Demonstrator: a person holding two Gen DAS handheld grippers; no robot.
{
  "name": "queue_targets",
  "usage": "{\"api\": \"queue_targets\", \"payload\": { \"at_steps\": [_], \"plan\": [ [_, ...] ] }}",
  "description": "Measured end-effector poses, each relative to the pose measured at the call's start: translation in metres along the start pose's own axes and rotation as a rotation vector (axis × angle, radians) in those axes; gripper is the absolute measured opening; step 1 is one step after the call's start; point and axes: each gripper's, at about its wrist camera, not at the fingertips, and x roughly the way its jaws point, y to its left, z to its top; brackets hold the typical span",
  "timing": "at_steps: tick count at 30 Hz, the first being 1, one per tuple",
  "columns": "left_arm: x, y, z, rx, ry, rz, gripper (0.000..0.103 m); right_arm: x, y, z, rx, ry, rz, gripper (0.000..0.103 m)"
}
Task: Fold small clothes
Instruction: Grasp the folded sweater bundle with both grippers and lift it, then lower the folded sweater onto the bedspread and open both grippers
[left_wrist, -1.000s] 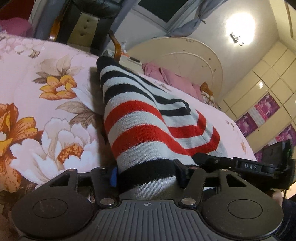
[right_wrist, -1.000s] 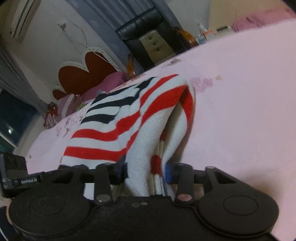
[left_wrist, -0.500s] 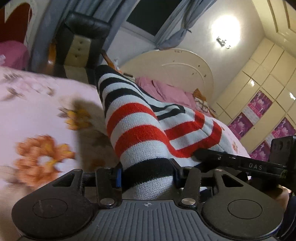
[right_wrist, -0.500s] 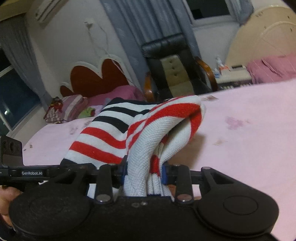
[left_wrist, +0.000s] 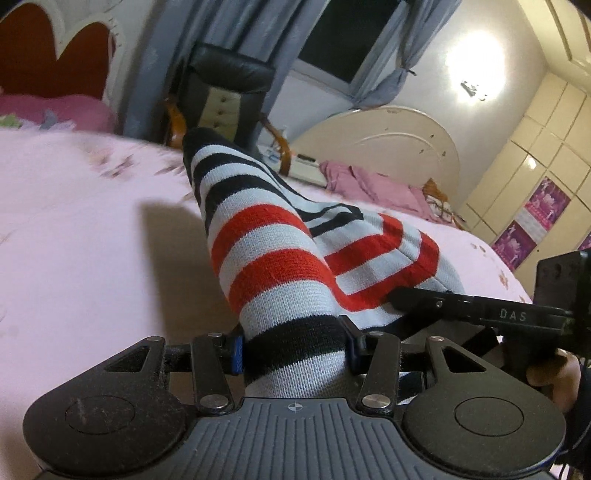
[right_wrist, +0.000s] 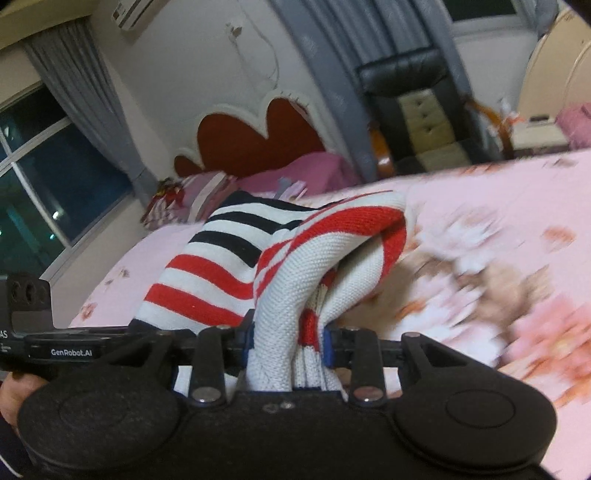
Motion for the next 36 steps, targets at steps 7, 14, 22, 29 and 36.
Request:
{"api": "queue_targets", "payload": {
  "at_steps": [7, 14, 22, 29, 36],
  "plan": [
    [0.006, 0.047, -0.043, -0.117, 0.040, -0.024, 0.058, 0.036, 0.004, -0.045, -0.002, 0.092, -0.070, 0.036],
    [-0.035, 0.051, -0.049, -0.087, -0.069, 0.072, 0.081, 0.008, -0.002, -0.034, 0.058, 0.003, -0.165, 0.051],
    [-0.019, 0.006, -0.023, 0.107, -0.099, 0.037, 0.071, 0.010, 0.046, -0.020, -0.212, -0.015, -0.252, 0.024],
    [-0.004, -0.012, -0.043, 0.222, -0.037, 0.182, 0.071, 0.034, 0.040, -0.034, -0.234, 0.062, -0.392, 0.017],
    [-0.063, -0.038, -0.077, 0.245, -0.123, 0.183, 0.071, -0.029, 0.079, -0.053, -0.320, 0.003, -0.284, 0.017]
  ]
}}
